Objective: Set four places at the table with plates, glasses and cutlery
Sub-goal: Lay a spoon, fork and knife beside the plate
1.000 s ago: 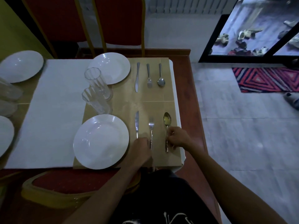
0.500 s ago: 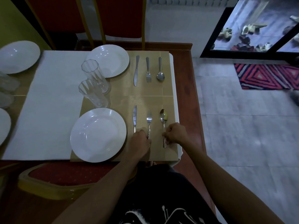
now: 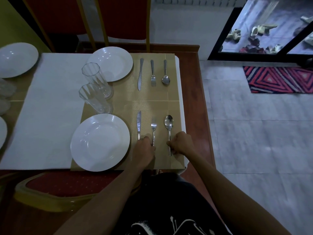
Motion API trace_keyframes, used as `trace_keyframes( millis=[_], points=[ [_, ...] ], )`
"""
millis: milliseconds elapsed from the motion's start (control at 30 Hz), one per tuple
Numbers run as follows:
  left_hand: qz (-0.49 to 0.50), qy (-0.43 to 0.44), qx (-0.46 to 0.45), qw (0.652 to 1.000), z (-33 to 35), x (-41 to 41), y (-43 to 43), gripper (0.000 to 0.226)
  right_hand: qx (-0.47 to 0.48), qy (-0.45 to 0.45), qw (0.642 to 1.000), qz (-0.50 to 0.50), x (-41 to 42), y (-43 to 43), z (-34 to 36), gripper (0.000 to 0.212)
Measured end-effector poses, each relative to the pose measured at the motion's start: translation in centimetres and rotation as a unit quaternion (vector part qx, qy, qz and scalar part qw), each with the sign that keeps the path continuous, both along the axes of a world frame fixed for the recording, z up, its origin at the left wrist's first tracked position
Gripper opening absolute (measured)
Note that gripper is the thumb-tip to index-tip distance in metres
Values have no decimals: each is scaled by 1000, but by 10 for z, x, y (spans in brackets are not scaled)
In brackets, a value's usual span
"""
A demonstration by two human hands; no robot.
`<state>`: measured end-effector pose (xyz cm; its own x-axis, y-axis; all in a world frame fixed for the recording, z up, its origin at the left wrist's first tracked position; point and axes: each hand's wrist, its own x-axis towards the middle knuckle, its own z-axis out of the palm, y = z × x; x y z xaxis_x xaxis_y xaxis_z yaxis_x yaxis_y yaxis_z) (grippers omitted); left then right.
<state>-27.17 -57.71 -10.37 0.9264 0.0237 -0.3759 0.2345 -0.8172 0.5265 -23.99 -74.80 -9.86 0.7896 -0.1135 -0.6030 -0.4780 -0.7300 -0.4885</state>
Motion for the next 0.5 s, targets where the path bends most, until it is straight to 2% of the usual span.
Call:
trace_keyframes(
  millis=[500],
  points=[
    [21,-15,-16,1000,-4,-3,-1,10,16,-22,1000,9,-6,0,-4,26]
  ],
)
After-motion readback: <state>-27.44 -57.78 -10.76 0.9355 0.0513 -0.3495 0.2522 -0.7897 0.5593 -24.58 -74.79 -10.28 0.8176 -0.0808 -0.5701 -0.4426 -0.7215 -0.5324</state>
